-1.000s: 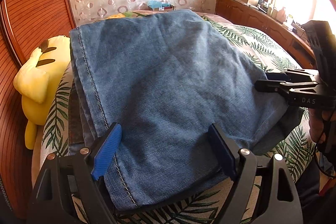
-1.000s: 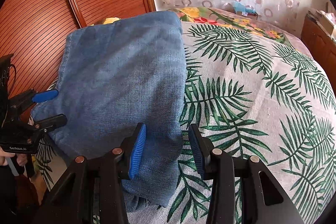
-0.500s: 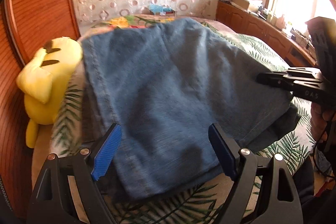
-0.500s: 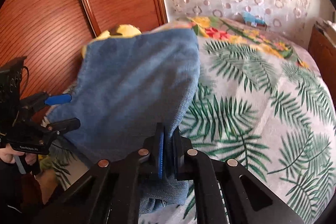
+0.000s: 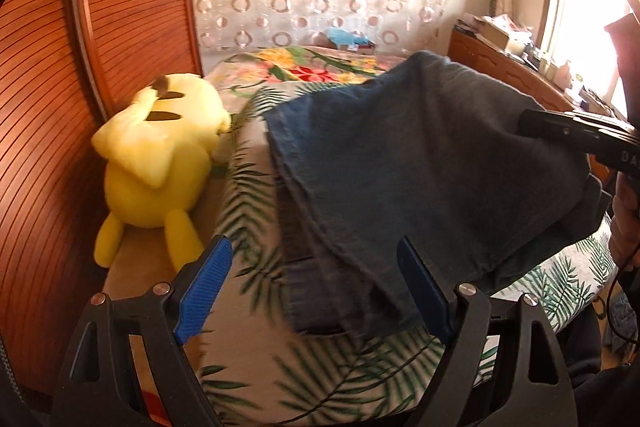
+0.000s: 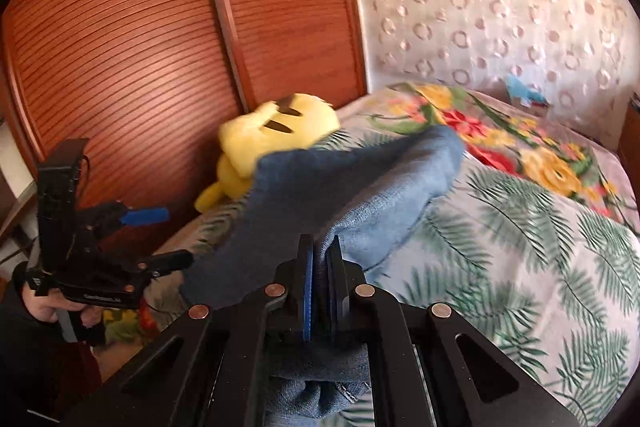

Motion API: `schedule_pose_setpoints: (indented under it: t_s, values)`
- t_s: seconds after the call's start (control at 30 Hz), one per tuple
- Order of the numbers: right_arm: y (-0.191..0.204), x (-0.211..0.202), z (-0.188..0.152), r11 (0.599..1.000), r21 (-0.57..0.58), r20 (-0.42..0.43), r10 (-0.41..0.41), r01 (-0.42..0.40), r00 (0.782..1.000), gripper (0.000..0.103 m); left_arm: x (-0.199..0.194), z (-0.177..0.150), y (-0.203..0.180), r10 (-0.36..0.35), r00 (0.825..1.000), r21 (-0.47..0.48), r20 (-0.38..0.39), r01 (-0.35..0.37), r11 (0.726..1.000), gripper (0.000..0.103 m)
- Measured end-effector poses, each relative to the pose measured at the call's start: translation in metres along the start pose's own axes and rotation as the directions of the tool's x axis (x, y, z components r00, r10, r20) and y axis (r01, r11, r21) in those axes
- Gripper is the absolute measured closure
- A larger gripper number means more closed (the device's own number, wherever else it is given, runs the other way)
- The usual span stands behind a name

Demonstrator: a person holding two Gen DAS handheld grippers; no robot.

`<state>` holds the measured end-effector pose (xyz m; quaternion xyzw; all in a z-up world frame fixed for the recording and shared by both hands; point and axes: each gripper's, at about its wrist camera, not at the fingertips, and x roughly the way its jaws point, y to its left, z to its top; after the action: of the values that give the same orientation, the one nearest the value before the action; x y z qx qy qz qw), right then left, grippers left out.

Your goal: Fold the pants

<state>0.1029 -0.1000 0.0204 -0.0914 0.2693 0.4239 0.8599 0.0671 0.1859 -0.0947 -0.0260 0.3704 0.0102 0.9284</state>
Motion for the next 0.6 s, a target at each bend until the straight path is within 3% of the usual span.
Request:
schedule_pose_setpoints:
  t_s: [0.27,0.6]
  values:
    - [0.036,0.035,0.001,0.993,-0.070,-0.032,0.092,-0.094,0.995,0.098,-0.016,-0.003,0.030,0.045,0.999,-0.044,0.016,-0.045,0.998,0.018]
    - [0.062,0.091,-0.024,0.974,-0.086,-0.172,0.195,-0.212,0.966,0.098,-0.027,-0.001,0.062,0.088,0.995,-0.104,0.038,-0.084,0.991,0.018]
